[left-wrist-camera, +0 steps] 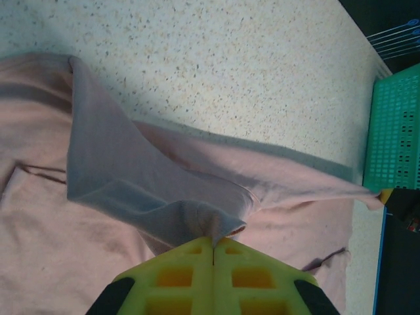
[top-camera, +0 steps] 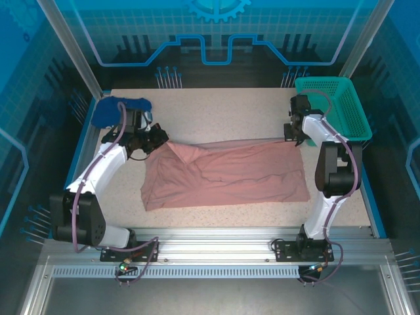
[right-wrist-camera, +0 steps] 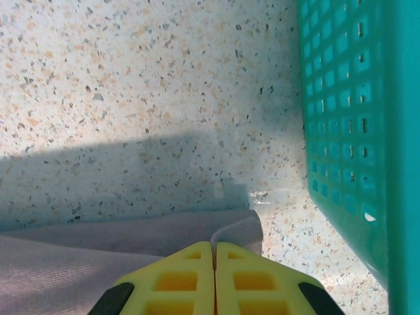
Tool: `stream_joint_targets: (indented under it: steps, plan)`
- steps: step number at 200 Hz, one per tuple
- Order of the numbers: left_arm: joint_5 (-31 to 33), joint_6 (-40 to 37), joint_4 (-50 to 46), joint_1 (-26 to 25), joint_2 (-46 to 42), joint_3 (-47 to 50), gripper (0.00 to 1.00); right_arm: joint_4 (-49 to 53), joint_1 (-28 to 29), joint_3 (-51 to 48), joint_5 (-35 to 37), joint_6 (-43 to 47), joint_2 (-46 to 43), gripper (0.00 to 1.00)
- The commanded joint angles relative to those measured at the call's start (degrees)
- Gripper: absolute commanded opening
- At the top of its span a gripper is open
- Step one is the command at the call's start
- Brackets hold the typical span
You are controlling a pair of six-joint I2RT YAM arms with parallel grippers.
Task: Fold the inside-out t-shirt
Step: Fold the T-shirt at the center of the table.
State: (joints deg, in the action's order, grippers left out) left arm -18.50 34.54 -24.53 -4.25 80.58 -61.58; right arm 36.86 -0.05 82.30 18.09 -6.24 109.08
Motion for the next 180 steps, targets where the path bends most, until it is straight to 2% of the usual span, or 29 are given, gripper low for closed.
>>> stream_joint_targets:
  steps: [1,100,180]
  plan:
    - [0.21,-1.16,-4.02,-0.32,-3.24,1.07,0.00,3.50,0.23,-0.87,1.80,-1.47,-1.78,0.08]
    - [3.37,-3.47,-9.21,-0.32,-8.71,4.01,0.00,6.61,4.42,-2.51,5.96,-2.53,-1.23,0.10]
    - [2.93,-3.96,-10.85,-0.32,-10.72,5.20,0.00,9.34,5.70,-2.33,11.22,-2.31,-1.54,0.09]
